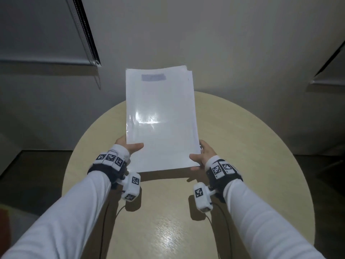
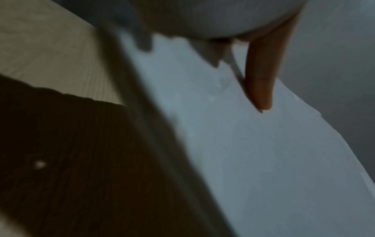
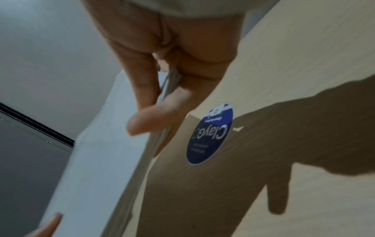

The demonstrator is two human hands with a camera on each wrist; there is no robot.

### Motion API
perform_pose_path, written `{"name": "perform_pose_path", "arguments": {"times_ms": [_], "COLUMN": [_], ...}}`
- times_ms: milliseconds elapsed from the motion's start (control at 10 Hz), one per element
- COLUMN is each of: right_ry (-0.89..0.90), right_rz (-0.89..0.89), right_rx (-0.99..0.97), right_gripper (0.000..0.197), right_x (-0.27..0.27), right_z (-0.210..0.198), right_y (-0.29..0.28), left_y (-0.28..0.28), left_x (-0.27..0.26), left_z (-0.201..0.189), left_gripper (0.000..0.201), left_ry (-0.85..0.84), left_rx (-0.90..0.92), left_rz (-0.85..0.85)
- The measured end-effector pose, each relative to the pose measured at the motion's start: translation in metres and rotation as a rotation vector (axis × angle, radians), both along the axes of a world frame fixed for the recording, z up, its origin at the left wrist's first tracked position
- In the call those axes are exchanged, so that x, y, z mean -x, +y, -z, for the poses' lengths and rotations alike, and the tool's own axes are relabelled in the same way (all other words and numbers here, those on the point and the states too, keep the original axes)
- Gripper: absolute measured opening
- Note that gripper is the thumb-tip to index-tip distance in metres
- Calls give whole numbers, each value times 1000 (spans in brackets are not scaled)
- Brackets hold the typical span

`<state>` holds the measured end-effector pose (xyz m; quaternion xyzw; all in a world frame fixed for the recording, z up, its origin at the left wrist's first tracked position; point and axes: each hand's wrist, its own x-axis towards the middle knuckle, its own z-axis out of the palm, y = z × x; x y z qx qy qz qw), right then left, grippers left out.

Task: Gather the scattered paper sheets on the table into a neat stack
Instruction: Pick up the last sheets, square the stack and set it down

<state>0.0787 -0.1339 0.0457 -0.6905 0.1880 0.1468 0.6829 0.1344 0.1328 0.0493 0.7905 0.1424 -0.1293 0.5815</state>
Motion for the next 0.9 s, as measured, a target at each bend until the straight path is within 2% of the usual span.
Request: {"name": "perform_pose_path", "arguments": {"times_ms": [100, 200, 300, 400, 500, 600, 700, 800, 900], "right_ry": [6, 36, 116, 236, 250, 238, 191, 231, 152], "right_rz": [41, 97, 123, 64, -80, -110, -238, -305, -395], "right_rx": [-35, -96, -82, -32, 49, 198, 747, 1005, 1152], "right_gripper": [52, 57, 58, 63, 62, 67, 65, 48, 43], "right_x": [-15, -30, -46, -53, -50, -46, -50, -50, -45], "right_z": [-1, 2, 7, 15, 28, 38, 45, 50, 59], "right_y": [13, 29, 50, 62, 61, 66, 78, 82, 80], "left_y": [11, 16, 20, 28, 29, 23, 18, 18, 15], "left_x": [-9, -19, -28, -34, -33, -26, -15, -7, -9], "left_z": [-2, -3, -2, 3, 16, 30, 48, 57, 60], "left_gripper": [55, 57, 52, 51, 51, 55, 70, 68, 61], "left_ry": [72, 133, 119, 124, 158, 166, 187, 44, -104], "left_rx": [-114, -271, -369, -407, -445, -509, -582, -851, -991], "left_rz": [55, 55, -39, -33, 1, 27, 34, 102, 379]}}
